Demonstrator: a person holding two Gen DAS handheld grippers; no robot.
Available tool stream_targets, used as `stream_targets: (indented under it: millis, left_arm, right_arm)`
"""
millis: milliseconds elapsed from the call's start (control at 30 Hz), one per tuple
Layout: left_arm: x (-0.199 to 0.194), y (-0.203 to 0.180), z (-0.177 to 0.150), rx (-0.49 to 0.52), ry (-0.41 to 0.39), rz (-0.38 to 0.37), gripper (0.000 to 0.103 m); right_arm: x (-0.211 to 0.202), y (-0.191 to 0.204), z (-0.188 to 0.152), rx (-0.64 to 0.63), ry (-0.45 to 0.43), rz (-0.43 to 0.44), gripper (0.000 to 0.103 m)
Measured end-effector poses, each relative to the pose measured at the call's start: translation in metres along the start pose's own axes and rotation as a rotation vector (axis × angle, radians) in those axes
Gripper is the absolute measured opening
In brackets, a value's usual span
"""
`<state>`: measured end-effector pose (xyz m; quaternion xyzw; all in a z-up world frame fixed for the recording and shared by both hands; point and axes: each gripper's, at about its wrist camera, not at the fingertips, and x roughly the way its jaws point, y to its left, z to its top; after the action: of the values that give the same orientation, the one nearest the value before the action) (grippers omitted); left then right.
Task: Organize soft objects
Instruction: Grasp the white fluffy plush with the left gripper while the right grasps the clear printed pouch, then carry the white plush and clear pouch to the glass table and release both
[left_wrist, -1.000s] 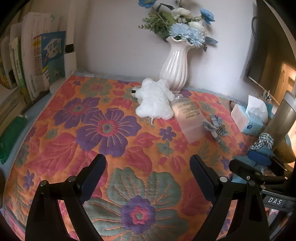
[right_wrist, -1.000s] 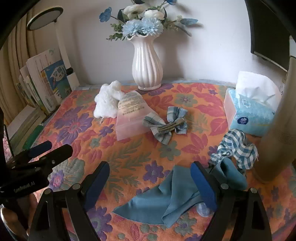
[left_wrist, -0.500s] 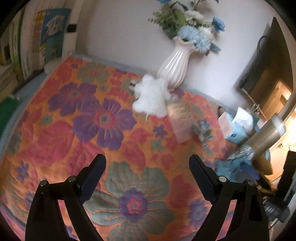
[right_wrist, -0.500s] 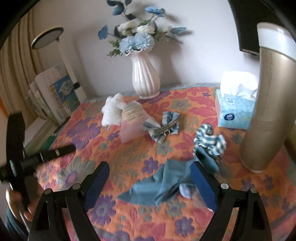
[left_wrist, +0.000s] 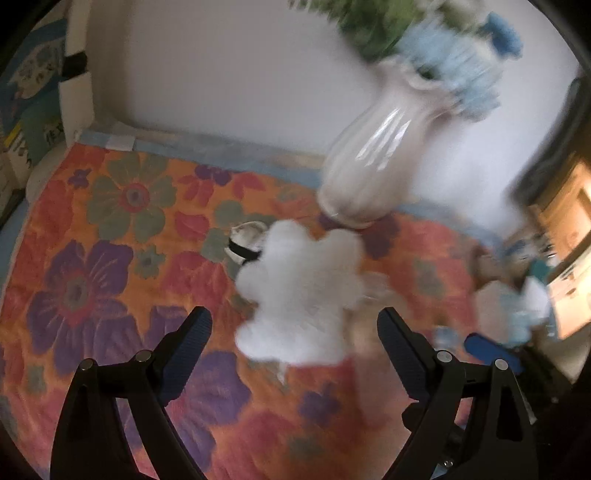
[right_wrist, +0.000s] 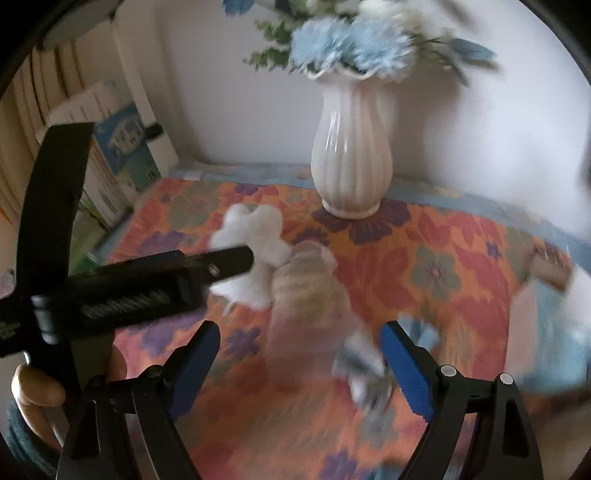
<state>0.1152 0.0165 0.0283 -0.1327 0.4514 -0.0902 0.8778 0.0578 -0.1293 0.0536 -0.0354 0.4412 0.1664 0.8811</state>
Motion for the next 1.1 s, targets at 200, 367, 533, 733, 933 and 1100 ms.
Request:
stream_targets:
  millis: [200, 367, 533, 733, 933, 1100]
  left_arm:
    - [0.02, 0.011, -0.005, -0.007, -0.023, -0.075, 0.052]
    - [0.0, 0.012, -0.016, 0.01, -0.092, -0.126, 0.041]
    - [-0.038, 0.024, -0.015, -0.022, -0.21, -0.254, 0.04]
    - [-0.08, 0.027, -0.021, -0.033, -0.221, -0.298, 0.04]
    - [-0.12, 0.023, -0.064, 0.035, -0.208, -0.282, 0.04]
    - [-0.127, 0.025, -0.118, 0.051, -0.151, -0.234, 0.04]
  right_arm:
    - [0.056, -0.004, 0.01, -0.022, 0.055, -0.009, 0.074]
    - [0.067, -0.008, 0.002, -0.008, 0.016, 0.001, 0.044]
    - [0.035, -0.028, 0.001, 0.08, -0.126, 0.091, 0.042]
    - [0.002, -0.041, 0.002, 0.171, -0.14, 0.2, 0.042]
    - [-0.035, -0.011, -0.015, 0.194, -0.13, 0.28, 0.042]
    - [-0.044, 0.013, -0.065, 0.18, -0.03, 0.225, 0.042]
